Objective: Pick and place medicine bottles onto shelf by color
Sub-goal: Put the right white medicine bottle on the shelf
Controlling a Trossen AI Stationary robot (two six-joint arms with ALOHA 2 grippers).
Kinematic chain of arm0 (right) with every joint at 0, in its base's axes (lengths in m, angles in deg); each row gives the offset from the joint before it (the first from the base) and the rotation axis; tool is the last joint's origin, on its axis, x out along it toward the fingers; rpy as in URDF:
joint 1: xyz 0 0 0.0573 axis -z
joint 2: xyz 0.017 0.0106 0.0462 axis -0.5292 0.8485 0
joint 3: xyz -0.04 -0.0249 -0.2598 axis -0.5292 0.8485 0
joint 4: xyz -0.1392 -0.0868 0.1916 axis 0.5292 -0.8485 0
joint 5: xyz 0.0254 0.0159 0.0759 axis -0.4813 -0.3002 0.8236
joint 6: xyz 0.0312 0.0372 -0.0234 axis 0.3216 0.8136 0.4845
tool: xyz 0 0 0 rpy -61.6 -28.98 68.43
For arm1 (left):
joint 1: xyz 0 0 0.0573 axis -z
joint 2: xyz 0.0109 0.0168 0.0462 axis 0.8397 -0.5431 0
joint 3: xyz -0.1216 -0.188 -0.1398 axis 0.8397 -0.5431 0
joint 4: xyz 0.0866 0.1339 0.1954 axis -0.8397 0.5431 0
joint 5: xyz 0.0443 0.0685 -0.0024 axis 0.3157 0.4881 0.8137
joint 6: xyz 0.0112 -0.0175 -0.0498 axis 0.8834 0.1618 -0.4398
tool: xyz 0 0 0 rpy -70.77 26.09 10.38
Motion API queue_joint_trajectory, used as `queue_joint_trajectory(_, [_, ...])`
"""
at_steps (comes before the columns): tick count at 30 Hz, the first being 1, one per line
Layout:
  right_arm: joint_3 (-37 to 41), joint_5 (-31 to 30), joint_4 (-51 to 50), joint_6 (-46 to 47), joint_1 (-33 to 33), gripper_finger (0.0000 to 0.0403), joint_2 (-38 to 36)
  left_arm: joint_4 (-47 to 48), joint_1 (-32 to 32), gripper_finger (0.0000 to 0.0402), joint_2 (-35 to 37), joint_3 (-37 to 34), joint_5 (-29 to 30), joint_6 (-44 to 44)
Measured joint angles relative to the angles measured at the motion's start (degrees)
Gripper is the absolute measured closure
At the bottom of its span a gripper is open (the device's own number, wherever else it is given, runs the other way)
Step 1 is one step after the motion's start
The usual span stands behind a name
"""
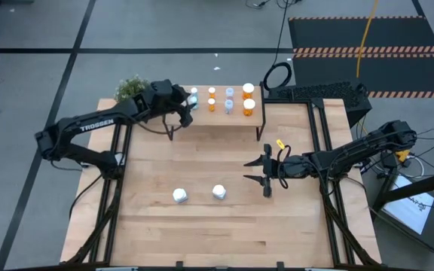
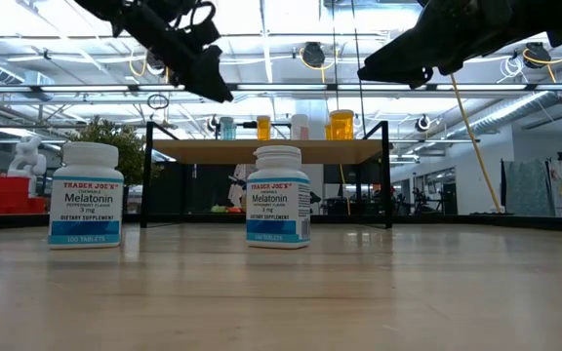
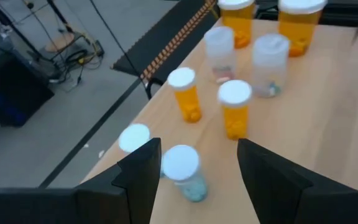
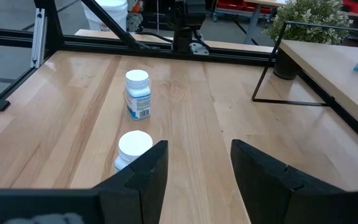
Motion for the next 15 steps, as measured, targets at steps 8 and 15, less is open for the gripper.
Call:
queue_joint_trajectory(8, [0.0,0.0,-0.3,0.4,0.0,0.0234,0.0,2.3,3.7,0.0188,5.9,0.0,0.0,-0.9])
queue_joint_trajectory(15, [0.0,0.0,-0.4,1.8,0.0,0.0234,0.0,7.6,8.6,0.0188,11.5,0.0,2.8,-3.2])
